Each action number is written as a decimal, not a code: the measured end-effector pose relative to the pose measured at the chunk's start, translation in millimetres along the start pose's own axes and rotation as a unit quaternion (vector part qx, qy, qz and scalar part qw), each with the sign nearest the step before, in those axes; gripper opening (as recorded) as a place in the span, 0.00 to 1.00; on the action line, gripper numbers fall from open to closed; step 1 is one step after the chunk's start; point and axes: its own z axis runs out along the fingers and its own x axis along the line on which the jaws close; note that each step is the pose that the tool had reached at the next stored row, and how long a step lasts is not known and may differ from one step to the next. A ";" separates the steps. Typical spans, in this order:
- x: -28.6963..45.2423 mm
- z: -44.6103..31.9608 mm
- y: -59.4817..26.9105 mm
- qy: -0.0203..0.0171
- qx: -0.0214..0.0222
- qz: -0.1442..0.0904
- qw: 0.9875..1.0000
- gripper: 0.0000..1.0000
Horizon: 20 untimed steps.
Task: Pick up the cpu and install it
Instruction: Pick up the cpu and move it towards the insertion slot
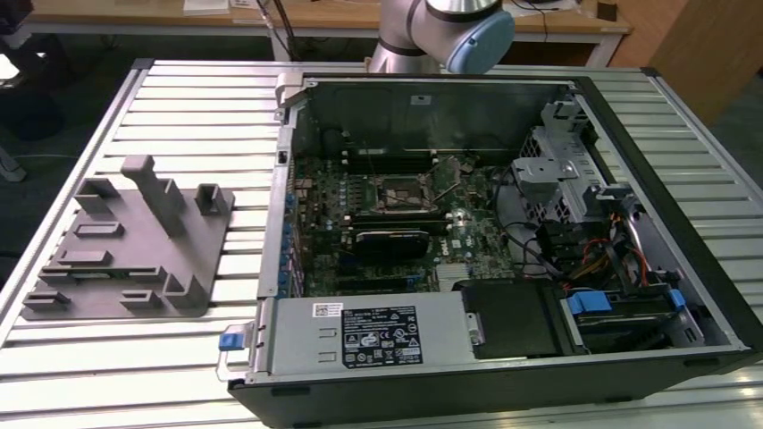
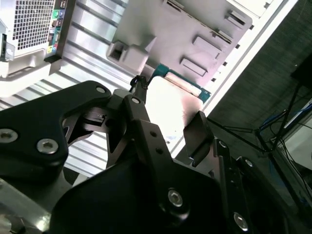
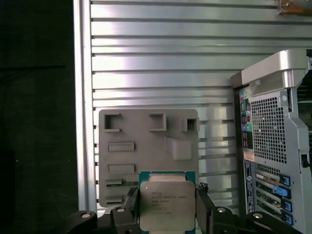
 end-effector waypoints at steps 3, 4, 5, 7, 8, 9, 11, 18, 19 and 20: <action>-12.7 1.8 0.7 0.001 0.001 0.000 1.000 0.55; -16.9 2.3 0.9 0.002 0.001 0.000 1.000 0.55; -21.0 3.0 1.1 0.002 0.001 0.000 1.000 0.55; -29.3 4.0 1.6 0.003 0.001 0.000 1.000 0.55; -33.5 4.6 1.9 0.003 0.001 0.000 1.000 0.55; -38.7 5.4 2.2 0.004 0.002 0.000 1.000 0.55; -47.1 6.4 2.7 0.005 0.002 0.000 1.000 0.55; -76.9 10.4 4.4 0.007 0.003 0.000 1.000 0.55; -81.2 11.0 4.6 0.008 0.003 0.000 1.000 0.55; -85.9 11.7 4.9 0.008 0.003 0.000 1.000 0.55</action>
